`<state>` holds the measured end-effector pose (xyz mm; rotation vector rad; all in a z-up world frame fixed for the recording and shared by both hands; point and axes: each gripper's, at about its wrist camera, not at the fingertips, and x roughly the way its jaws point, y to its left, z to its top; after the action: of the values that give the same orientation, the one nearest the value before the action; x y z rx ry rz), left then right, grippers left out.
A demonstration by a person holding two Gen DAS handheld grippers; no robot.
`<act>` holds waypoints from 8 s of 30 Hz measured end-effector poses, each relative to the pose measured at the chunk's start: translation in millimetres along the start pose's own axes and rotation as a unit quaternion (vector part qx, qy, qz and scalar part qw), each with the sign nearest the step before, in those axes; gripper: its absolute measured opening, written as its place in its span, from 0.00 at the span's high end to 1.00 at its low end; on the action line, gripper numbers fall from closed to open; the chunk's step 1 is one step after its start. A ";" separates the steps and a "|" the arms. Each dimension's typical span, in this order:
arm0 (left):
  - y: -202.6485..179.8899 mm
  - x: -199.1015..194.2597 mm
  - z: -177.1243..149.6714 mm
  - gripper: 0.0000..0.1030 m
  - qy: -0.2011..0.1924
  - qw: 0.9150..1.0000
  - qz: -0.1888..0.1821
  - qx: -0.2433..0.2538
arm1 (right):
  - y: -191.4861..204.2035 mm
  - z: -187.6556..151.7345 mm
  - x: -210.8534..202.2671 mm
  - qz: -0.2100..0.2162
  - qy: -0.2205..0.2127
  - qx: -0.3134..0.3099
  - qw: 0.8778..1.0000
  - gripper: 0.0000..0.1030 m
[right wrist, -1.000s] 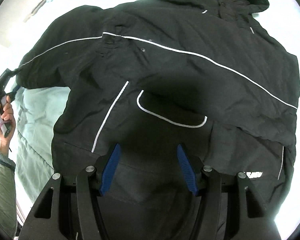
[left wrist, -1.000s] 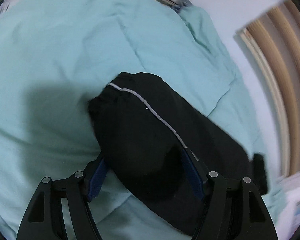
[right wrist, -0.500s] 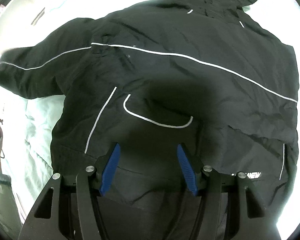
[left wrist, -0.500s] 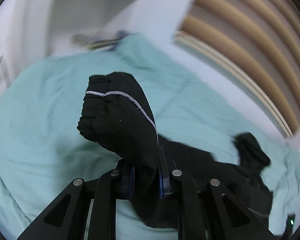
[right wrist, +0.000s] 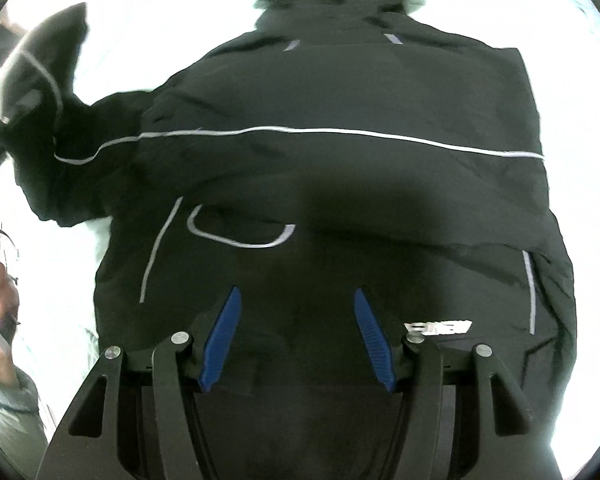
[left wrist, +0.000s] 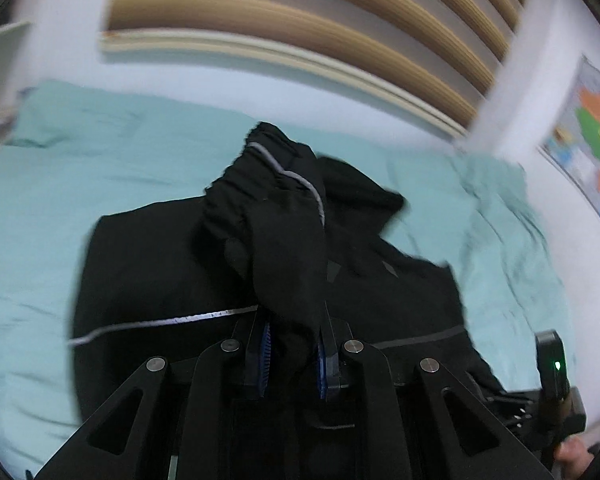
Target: Fold large clothes
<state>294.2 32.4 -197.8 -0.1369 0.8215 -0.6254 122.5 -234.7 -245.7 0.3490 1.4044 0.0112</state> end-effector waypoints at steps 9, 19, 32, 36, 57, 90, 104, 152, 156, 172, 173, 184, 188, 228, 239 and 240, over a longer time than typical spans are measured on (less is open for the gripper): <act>-69.0 126.4 -51.4 0.69 0.151 0.987 -0.047 0.029 | -50.5 2.6 -1.7 -0.005 0.000 0.038 0.999 0.40; -37.1 108.5 -62.0 0.34 0.180 0.972 -0.141 -0.058 | -48.0 48.4 -1.3 0.023 -0.031 0.001 0.999 0.33; 6.1 47.9 -42.2 0.32 0.122 0.986 -0.073 -0.084 | -36.6 101.7 52.3 0.123 -0.017 0.053 0.991 0.31; 13.2 40.4 -36.4 0.33 0.108 0.990 -0.046 -0.082 | -28.4 103.9 56.8 0.135 -0.016 0.052 0.989 0.63; 11.1 156.7 -52.6 0.33 0.192 0.980 0.020 -0.056 | -152.5 109.4 1.4 -0.092 -0.098 0.032 0.990 0.70; -22.8 201.3 -49.6 0.33 0.228 0.970 0.082 -0.017 | -99.3 117.1 78.4 -0.105 -0.035 -0.013 0.994 0.36; -33.2 104.8 -11.7 0.33 0.158 0.984 0.084 -0.014 | -78.3 125.7 -3.6 -0.041 -0.073 -0.019 0.996 0.36; 97.1 312.1 132.8 0.51 0.089 0.991 0.014 -0.101 | -171.0 389.0 132.2 0.026 -0.091 0.019 0.995 0.55; 90.8 259.3 142.2 0.51 0.039 0.997 0.031 -0.062 | -160.9 370.8 96.5 0.025 -0.098 -0.020 0.995 0.47; 8.1 391.2 168.9 0.46 0.184 0.981 -0.020 0.051 | -98.7 398.3 103.4 0.040 -0.115 -0.060 0.991 0.46; 10.3 398.7 160.0 0.46 0.199 0.978 -0.013 0.057 | -99.6 399.8 117.1 0.029 -0.101 -0.057 0.993 0.46; -4.2 355.9 177.6 0.46 0.121 0.988 -0.013 0.091 | -127.0 390.1 129.1 0.039 -0.078 -0.068 0.994 0.46; 25.6 331.1 208.4 0.37 0.075 0.995 -0.045 0.045 | -156.3 391.8 98.3 0.081 -0.101 -0.060 0.990 0.39; -56.8 44.9 73.1 0.88 0.027 0.984 -0.096 0.150 | -76.2 206.3 -74.0 0.033 -0.230 -0.267 0.935 0.81; 15.6 35.6 -88.5 0.88 0.163 0.986 -0.010 -0.032 | -119.2 105.6 6.1 0.002 -0.063 -0.156 0.986 0.81; 16.2 24.4 -84.2 0.88 0.151 0.988 -0.007 -0.038 | -122.6 104.3 4.2 0.011 -0.059 -0.143 0.988 0.78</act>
<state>253.7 41.9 -276.6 -0.1191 1.1382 -0.6378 199.6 -374.5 -267.0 0.1239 1.2612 0.2063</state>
